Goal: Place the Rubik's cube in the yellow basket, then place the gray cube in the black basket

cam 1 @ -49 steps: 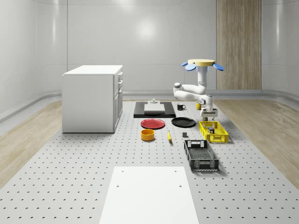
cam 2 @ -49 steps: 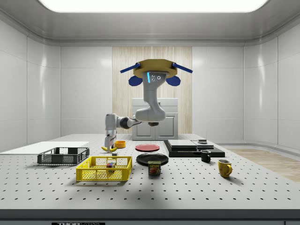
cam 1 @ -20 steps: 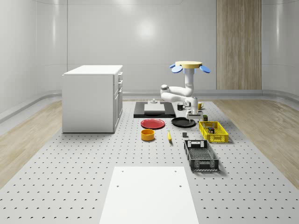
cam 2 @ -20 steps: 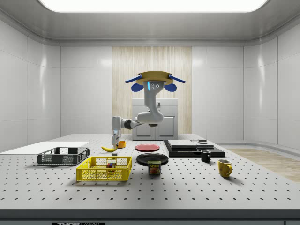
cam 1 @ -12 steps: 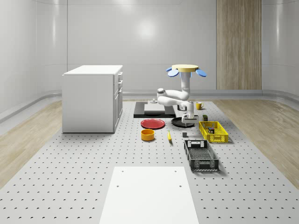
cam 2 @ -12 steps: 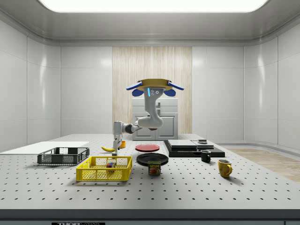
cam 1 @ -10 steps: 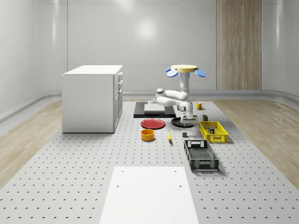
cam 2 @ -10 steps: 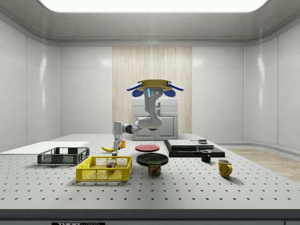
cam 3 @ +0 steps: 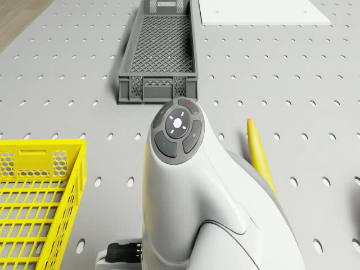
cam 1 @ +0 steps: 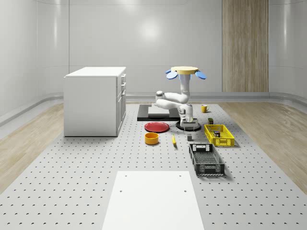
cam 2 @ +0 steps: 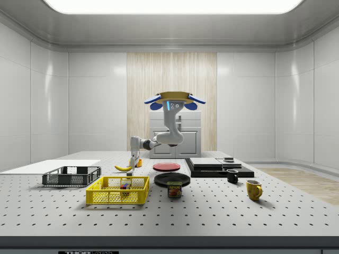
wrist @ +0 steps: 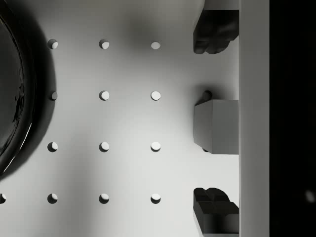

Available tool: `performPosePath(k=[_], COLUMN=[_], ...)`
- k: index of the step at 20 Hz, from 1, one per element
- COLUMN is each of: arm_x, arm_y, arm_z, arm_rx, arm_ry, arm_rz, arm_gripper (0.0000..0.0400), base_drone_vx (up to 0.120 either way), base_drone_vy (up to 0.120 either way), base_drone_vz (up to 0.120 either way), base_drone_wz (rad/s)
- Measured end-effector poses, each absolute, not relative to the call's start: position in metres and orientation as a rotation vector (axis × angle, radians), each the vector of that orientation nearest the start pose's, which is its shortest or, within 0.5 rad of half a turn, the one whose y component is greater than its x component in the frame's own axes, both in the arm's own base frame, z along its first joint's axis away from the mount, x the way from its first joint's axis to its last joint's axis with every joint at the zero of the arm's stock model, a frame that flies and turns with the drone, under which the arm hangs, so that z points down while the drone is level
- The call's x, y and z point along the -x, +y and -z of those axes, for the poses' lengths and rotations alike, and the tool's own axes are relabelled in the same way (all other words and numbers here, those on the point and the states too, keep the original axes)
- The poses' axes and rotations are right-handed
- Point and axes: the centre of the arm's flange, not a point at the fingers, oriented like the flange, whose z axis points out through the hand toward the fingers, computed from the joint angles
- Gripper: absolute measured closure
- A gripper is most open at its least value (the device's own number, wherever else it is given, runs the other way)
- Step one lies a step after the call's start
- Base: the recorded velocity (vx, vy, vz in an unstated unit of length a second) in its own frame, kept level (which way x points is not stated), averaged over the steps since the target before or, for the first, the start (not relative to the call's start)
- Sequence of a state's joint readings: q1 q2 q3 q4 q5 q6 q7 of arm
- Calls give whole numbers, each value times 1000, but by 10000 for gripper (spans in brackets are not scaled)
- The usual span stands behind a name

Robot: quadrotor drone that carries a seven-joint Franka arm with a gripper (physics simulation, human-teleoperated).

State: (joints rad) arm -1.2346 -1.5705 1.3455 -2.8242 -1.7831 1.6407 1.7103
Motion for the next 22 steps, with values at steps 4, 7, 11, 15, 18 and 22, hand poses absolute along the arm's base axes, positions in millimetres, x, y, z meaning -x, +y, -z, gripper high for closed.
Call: performPosePath(k=[4,7,11,15,18,22], arm_x=[-319,-319,-319,-319,-319,-322], arm_y=[-2,-2,-2,-2,-2,-2], arm_z=[-503,-503,-509,-525,-536,-547], arm_rx=[-1,-1,-1,-1,-1,-1], arm_ry=[-2,-2,-2,-2,-2,-2], arm_rz=[-786,-786,-786,-786,-786,-786], arm_gripper=[0,0,0,0,0,0], base_drone_vx=[120,53,0,0,0,0], base_drone_vy=[0,0,0,0,0,0], base_drone_vz=[0,0,0,0,0,0], base_drone_wz=[0,0,0,0,0,0])
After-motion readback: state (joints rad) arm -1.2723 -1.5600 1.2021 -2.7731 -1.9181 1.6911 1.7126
